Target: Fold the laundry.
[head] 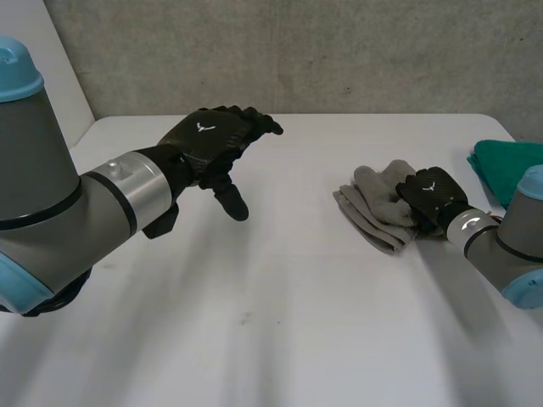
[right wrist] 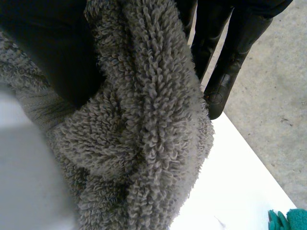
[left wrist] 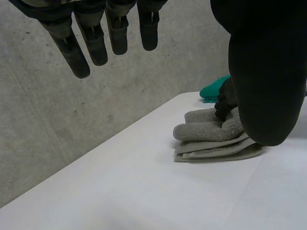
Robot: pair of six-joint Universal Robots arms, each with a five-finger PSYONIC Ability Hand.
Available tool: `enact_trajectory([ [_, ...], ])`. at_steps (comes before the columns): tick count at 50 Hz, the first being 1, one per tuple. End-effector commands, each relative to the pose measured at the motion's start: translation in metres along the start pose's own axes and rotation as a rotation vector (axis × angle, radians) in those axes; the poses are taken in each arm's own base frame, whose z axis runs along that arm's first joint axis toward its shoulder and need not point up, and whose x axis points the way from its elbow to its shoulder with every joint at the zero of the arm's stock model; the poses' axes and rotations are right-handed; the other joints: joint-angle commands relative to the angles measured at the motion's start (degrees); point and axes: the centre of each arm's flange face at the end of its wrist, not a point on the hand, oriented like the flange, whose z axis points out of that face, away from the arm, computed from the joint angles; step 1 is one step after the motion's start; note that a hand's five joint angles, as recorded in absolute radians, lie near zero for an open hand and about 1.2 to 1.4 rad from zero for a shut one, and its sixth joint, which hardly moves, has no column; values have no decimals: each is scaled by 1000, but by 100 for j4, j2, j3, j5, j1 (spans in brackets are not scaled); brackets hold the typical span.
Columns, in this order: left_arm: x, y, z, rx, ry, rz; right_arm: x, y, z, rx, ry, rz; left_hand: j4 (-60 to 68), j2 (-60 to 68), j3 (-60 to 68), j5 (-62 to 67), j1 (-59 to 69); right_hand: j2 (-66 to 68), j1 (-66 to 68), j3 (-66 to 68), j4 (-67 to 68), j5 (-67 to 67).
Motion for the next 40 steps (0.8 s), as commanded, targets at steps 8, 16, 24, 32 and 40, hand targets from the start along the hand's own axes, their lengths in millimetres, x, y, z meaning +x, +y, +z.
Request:
enact_trajectory([
  [8,0,4,0,-3,-2,-1,31,8,10,8,58,-21,104,85,75,142,65,1378,2878,1556,1310,1939],
  [16,0,3,1,5,-3,2,74,-16,29,134,114,-85,104,85,75,142,65,1378,2878,1556,1310,1939],
  [24,-1,1,0,14,-6,-9,138,-58,44,317,233,-206,104,85,75,142,65,1378,2878,1556,1310,1939],
  [32,0,-2,-1,21,-5,-17,216,-67,43,419,388,-212,121,102,92,159,82,1378,2878,1556,1310,1939],
  [40,1,-1,0,20,-1,-28,252,-19,37,373,433,-137,138,119,109,176,99,1378,2878,1556,1310,1939],
])
